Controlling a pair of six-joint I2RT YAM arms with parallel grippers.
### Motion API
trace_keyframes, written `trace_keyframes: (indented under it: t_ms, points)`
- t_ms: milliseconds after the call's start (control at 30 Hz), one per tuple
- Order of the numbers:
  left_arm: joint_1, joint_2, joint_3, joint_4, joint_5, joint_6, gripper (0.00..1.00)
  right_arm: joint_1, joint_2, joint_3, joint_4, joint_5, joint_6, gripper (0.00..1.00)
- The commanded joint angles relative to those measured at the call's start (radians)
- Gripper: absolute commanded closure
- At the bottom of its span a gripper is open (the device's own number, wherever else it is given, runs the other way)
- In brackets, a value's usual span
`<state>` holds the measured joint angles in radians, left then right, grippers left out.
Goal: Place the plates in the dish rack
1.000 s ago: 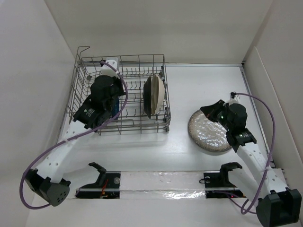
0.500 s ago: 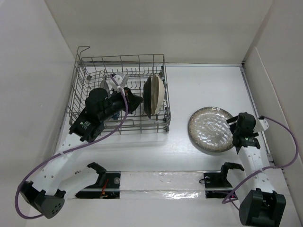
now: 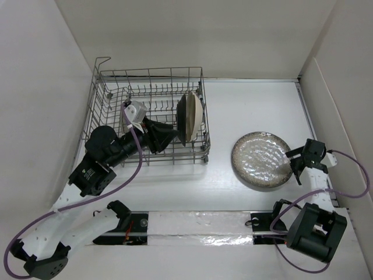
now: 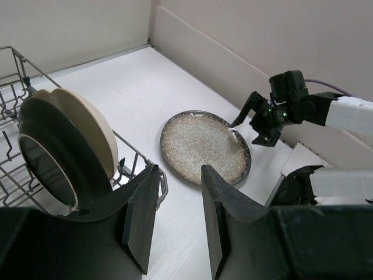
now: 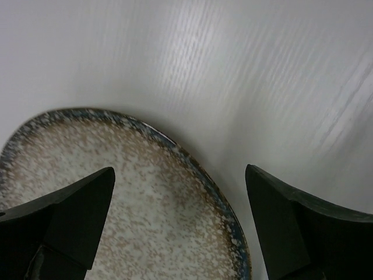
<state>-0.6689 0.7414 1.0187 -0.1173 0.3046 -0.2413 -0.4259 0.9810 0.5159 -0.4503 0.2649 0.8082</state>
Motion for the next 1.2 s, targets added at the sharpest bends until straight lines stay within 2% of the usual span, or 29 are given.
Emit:
trace_keyframes:
  t_ms: [0, 167, 267, 300, 333, 500, 600, 667, 767, 867, 1000, 1167]
  points:
    - [-0.008, -0.017, 0.018, 0.024, -0.013, 0.005, 0.68, -0.010, -0.005, -0.011, -0.002, -0.113, -0.035, 0.00]
    - [-0.008, -0.030, 0.015, 0.021, -0.027, 0.010, 0.68, 0.010, 0.105, -0.045, 0.067, -0.229, -0.018, 0.00]
    - [-0.008, -0.025, 0.014, 0.024, -0.027, 0.010, 0.68, 0.021, 0.187, -0.108, 0.212, -0.349, 0.009, 0.00]
    - [-0.008, -0.017, 0.012, 0.024, -0.024, 0.007, 0.68, 0.032, 0.211, -0.122, 0.249, -0.372, 0.025, 0.11]
    - [-0.008, -0.010, 0.012, 0.024, -0.025, 0.007, 0.68, 0.032, 0.228, -0.126, 0.268, -0.371, 0.037, 0.15]
    - [-0.008, 0.018, 0.004, 0.028, -0.027, 0.010, 0.68, 0.032, 0.283, -0.125, 0.487, -0.449, 0.106, 0.18]
    - [-0.008, 0.027, 0.004, 0.027, -0.050, 0.017, 0.68, 0.032, 0.373, -0.071, 0.619, -0.487, 0.126, 0.19]
    - [-0.008, 0.035, 0.000, 0.025, -0.068, 0.025, 0.68, 0.032, 0.514, 0.014, 0.686, -0.539, 0.112, 0.19]
    - [-0.008, 0.059, -0.003, 0.021, -0.093, 0.033, 0.68, 0.021, 0.646, 0.097, 0.704, -0.544, 0.079, 0.25]
    - [-0.008, 0.088, -0.003, 0.019, -0.090, 0.037, 0.68, 0.007, 0.622, 0.095, 0.705, -0.524, 0.060, 0.25]
    - [-0.008, 0.104, 0.001, 0.018, -0.081, 0.039, 0.68, 0.007, 0.506, 0.015, 0.575, -0.455, 0.005, 0.23]
    - [-0.008, 0.093, -0.002, 0.022, -0.081, 0.037, 0.68, -0.060, 0.374, -0.175, 0.506, -0.507, -0.047, 0.20]
